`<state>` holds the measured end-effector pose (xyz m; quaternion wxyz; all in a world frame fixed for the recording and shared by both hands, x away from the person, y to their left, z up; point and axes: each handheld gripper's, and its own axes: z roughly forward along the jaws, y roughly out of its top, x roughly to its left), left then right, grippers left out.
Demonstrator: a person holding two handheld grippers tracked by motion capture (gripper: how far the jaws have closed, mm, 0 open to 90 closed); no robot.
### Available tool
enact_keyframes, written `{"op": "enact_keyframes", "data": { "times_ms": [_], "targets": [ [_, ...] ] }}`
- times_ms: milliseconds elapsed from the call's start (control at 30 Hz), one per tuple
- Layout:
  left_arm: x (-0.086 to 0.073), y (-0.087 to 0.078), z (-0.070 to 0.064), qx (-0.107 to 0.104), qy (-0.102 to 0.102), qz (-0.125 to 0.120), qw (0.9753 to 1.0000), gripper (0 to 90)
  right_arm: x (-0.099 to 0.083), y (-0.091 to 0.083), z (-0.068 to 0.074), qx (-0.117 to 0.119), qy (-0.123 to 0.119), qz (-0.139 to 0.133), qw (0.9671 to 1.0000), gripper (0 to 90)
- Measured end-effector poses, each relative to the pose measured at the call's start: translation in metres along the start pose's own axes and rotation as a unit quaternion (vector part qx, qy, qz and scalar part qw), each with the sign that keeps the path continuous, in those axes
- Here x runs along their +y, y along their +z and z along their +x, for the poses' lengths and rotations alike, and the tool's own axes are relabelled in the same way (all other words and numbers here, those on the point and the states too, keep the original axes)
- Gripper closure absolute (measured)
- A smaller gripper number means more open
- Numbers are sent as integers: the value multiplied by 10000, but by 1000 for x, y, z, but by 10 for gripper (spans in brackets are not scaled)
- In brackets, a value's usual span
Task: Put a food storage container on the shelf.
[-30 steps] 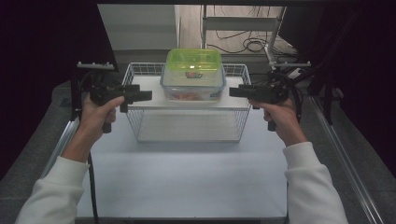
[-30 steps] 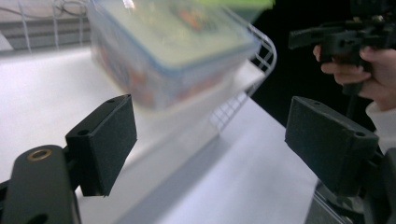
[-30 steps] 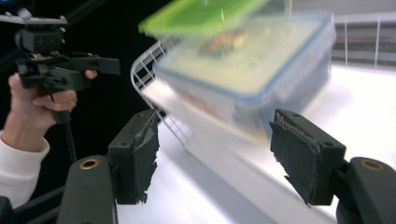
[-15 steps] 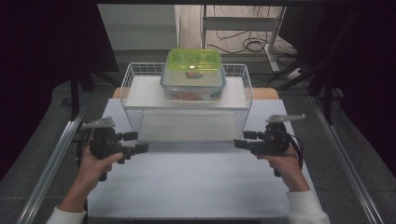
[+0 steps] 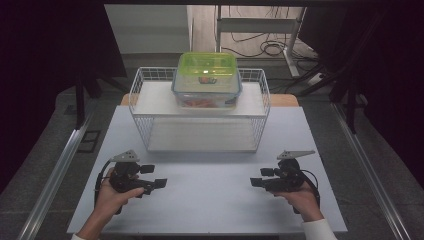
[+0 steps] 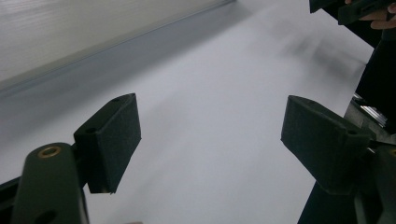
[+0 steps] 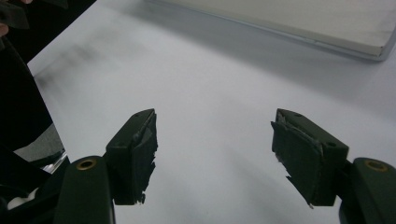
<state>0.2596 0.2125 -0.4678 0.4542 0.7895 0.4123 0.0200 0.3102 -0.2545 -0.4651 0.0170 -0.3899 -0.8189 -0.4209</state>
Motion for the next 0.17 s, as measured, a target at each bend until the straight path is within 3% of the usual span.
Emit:
{"op": "enact_keyframes", "data": {
  "times_ms": [167],
  "targets": [
    [-1, 1, 0, 73, -6, -55, 10000, 176, -1, -3, 1, -62, -55, -232, 9997, 282]
  ]
}}
